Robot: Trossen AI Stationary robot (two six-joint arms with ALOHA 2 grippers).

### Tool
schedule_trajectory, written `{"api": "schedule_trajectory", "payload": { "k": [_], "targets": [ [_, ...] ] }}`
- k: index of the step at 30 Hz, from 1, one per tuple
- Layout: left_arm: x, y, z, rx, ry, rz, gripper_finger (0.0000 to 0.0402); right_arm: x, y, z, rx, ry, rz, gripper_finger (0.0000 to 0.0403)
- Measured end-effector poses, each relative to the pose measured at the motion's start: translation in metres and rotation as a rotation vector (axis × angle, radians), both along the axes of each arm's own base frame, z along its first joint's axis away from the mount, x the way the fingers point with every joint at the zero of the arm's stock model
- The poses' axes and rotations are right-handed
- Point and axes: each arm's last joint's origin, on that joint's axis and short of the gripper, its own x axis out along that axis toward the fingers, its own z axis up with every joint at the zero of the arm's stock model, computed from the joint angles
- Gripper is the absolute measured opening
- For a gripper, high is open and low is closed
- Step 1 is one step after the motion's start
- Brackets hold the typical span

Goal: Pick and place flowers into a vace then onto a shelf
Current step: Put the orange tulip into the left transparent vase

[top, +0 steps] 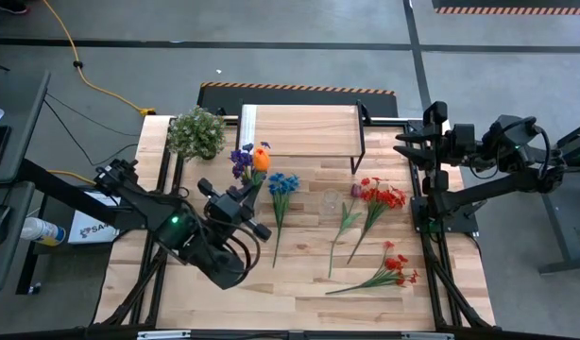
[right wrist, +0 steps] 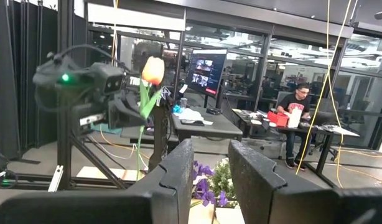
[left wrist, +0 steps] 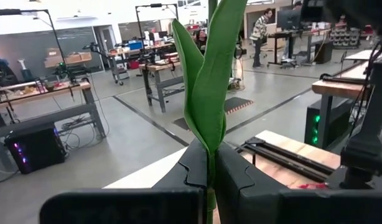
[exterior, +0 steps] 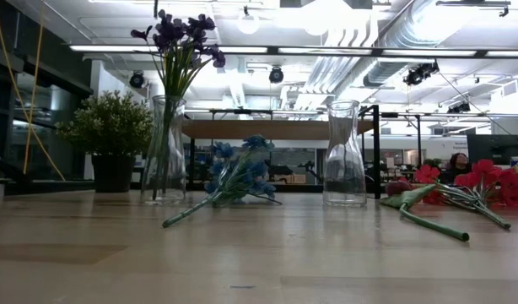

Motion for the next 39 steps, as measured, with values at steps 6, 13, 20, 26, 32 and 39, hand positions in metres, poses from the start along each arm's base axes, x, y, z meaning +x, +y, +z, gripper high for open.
{"api": "schedule_trajectory", "payload": {
  "k": [6,13,20,26,32,39],
  "targets": [
    [0.006,0.005,-0.020,0.011,0.015,0.024,0.0041,0.000,0.000,0.001,0.001,-0.014,0.000,0.0094],
    [0.012,0.018,-0.043,0.025,0.035,0.069,0.0041,-0.001,0.000,0.004,0.004,-0.037,0.000,0.0094],
    [0.015,0.028,-0.060,0.022,0.034,0.102,0.0041,-0.001,0.000,0.004,0.004,-0.038,0.000,0.0094],
    [0.015,0.033,-0.066,0.029,0.045,0.117,0.0041,-0.001,0.000,0.004,0.003,-0.038,0.000,0.0094],
    [0.018,0.043,-0.077,0.023,0.036,0.147,0.0041,-0.001,0.000,0.004,0.003,-0.038,0.000,0.0094],
    [0.020,0.051,-0.083,0.018,0.029,0.175,0.0041,0.000,0.000,0.004,0.003,-0.038,0.000,0.0094]
  ]
}}
